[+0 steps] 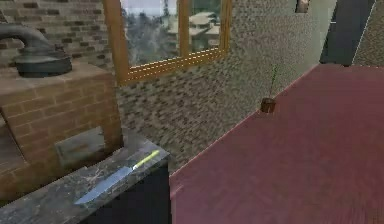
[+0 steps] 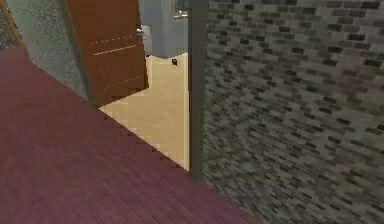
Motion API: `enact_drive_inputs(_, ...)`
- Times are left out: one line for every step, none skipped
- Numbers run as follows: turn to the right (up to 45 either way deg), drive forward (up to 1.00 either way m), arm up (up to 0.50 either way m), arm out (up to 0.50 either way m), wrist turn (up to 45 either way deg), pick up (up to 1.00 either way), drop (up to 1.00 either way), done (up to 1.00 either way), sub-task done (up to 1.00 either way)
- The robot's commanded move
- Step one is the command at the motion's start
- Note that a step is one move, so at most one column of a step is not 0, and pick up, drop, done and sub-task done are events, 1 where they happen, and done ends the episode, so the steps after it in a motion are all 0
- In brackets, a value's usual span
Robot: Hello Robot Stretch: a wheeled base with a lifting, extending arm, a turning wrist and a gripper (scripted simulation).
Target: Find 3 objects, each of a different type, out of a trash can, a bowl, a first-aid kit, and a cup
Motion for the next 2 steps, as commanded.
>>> enact_drive_inputs(45.0, 0.00, 0.00, 0.00, 0.0, 0.00, 0.00, 0.00, 0.00)
enact_drive_inputs(3.0, 0.00, 0.00, 0.00, 0.0, 0.00, 0.00, 0.00, 0.00)
